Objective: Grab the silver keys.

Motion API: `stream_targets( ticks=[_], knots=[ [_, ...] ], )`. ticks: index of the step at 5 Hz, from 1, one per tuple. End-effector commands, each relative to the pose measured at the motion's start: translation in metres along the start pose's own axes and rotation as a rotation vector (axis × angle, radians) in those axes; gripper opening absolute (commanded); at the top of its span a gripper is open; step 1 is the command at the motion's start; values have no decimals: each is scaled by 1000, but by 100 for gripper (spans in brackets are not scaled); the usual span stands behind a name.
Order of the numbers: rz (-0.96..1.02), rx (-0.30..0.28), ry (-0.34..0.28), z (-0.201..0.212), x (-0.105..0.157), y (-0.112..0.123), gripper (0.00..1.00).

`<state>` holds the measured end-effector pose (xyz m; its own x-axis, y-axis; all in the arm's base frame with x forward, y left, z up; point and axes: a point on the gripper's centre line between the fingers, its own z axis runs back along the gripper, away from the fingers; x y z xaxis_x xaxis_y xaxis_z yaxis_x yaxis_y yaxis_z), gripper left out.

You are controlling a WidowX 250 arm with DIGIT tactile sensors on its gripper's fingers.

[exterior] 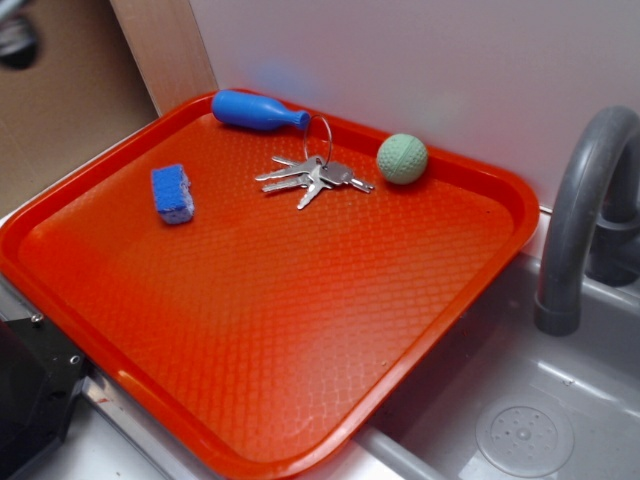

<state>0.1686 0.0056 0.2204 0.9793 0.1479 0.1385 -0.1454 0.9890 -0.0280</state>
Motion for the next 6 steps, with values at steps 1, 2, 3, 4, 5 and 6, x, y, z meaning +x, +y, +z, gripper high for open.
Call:
stream_targets(
  ticks=[1, 2, 3, 4, 5, 6],
  knots=[
    [455, -17, -140, -32, 89, 39, 100],
    [714, -82, -209, -55, 114, 43, 100],
    [920, -59, -249, -71, 128, 38, 100],
    [878, -28, -206, -92, 137, 15, 100],
    [854, 14, -175, -115, 138, 11, 100],
    [824, 38, -157, -132, 144, 5, 100]
  ],
)
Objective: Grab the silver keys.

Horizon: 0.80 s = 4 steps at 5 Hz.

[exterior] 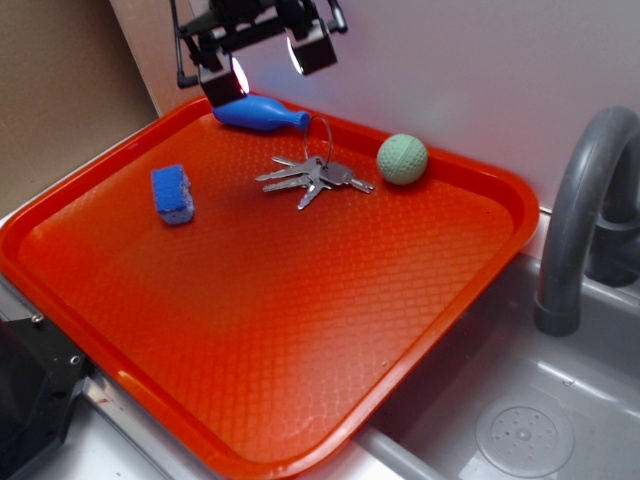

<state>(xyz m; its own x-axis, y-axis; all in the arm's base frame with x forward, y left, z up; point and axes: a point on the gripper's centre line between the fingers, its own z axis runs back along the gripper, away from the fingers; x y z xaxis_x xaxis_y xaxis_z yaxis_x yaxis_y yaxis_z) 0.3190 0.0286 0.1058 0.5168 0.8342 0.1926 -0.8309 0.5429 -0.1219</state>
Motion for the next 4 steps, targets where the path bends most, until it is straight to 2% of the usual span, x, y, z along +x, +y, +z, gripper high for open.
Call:
stream_targets(
  ticks=[1, 3, 4],
  knots=[
    [-29, -20, -20, -12, 6, -11, 100],
    [-81, 3, 9, -36, -9, -28, 100],
    [-104, 22, 6, -39, -14, -27, 0]
  ],
)
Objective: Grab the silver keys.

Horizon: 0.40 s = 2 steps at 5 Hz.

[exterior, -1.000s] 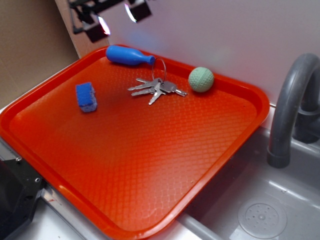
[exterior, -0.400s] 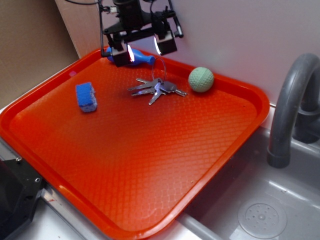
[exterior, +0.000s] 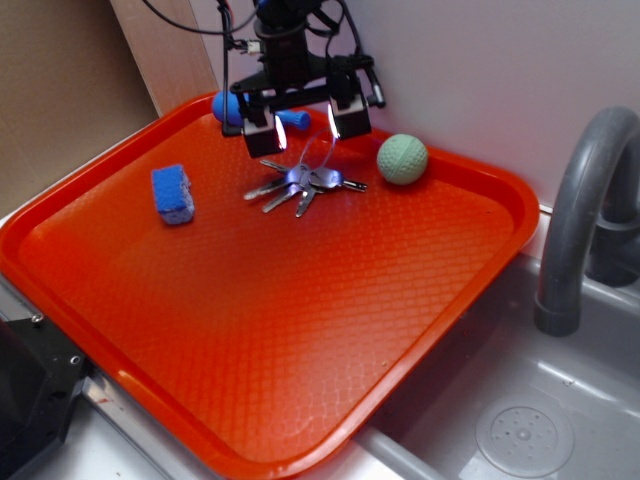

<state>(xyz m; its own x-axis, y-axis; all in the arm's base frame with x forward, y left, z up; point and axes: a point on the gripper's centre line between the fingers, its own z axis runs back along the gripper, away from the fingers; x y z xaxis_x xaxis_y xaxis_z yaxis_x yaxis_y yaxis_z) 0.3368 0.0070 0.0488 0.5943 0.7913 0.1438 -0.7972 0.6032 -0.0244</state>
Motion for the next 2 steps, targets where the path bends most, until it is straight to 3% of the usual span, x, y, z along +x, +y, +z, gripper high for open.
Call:
stream_targets(
  ticks=[1, 2],
  knots=[
    [-36, -69, -58, 23, 5, -5, 0],
    [-54, -67, -50, 24, 4, -1, 0]
  ],
)
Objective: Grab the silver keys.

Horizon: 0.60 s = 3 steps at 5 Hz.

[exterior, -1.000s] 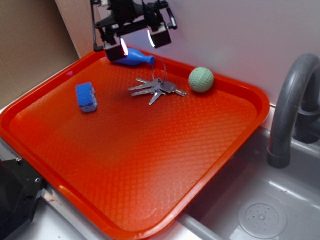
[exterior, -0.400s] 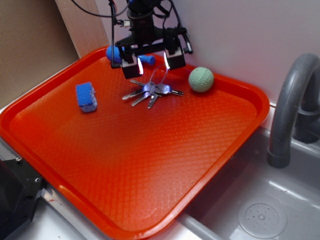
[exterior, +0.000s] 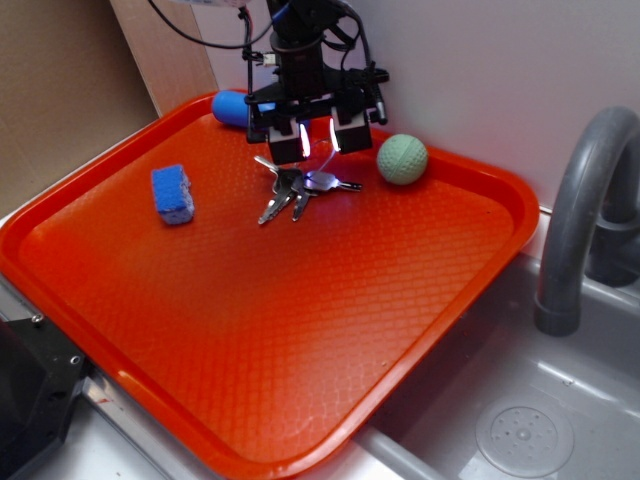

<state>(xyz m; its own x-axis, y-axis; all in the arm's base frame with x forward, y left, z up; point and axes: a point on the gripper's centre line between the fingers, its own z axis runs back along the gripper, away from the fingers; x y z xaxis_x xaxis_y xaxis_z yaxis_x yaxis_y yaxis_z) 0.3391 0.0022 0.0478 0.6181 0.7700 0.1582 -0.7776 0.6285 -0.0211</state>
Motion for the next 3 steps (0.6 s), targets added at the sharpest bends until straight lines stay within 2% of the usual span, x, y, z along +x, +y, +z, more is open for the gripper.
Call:
stream_targets(
  ticks=[1, 3],
  knots=[
    [-65, -80, -38, 30, -2, 14, 0],
    [-109, -138, -82, 64, -24, 37, 0]
  ],
)
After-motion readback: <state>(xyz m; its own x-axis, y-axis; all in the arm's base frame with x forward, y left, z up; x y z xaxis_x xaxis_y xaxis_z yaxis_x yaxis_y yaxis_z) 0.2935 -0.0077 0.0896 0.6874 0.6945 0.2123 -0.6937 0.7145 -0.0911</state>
